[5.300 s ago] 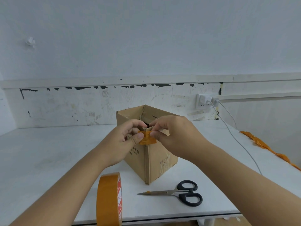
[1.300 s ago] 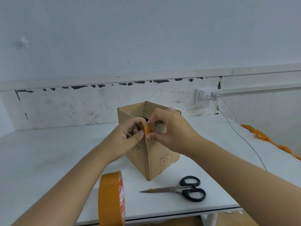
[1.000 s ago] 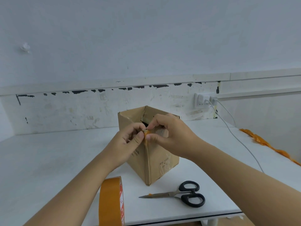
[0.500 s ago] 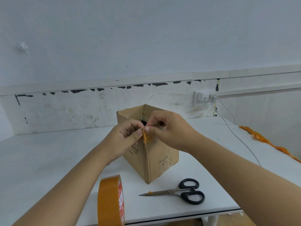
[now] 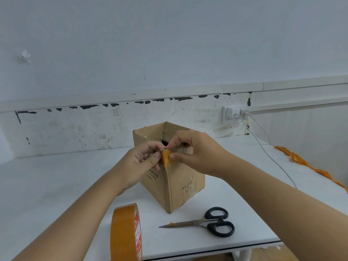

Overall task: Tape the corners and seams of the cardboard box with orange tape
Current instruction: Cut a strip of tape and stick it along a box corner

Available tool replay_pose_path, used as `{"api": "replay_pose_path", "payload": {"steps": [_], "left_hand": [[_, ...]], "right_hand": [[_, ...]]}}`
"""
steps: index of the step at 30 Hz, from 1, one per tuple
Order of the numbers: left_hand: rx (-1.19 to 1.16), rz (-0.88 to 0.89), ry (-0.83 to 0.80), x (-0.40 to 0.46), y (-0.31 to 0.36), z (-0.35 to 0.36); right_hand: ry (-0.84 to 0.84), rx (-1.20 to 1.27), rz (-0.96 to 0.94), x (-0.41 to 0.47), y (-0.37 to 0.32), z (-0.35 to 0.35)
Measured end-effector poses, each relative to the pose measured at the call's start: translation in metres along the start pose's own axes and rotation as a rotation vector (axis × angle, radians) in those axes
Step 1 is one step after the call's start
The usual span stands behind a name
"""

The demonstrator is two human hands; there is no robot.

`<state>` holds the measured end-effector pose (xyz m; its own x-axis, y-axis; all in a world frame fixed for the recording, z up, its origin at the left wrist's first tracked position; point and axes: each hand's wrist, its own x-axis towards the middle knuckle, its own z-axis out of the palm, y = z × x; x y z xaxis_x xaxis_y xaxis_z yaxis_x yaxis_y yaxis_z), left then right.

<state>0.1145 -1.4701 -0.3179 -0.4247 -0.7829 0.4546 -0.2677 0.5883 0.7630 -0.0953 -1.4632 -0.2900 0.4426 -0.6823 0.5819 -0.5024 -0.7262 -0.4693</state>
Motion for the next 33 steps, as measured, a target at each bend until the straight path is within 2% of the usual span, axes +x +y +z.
{"api": "replay_pose_path", "payload": {"steps": [6, 16, 24, 29, 33], "left_hand": [[0.076, 0.0, 0.024, -0.002, -0.003, 0.003], [0.126, -0.007, 0.003, -0.004, -0.003, 0.001], [0.096, -0.025, 0.017, -0.004, -0.003, 0.003], [0.052, -0.024, -0.035, -0.006, -0.003, -0.002], [0.044, -0.017, 0.043, 0.0, 0.0, 0.003]], "right_hand": [[-0.006, -0.118, -0.023, -0.004, 0.003, 0.006], [0.02, -0.084, -0.018, -0.008, 0.0, 0.01], [0.026, -0.103, -0.02, -0.007, -0.004, 0.015], [0.029, -0.044, -0.017, -0.007, -0.002, 0.008], [0.093, -0.021, 0.011, -0.004, -0.003, 0.013]]}}
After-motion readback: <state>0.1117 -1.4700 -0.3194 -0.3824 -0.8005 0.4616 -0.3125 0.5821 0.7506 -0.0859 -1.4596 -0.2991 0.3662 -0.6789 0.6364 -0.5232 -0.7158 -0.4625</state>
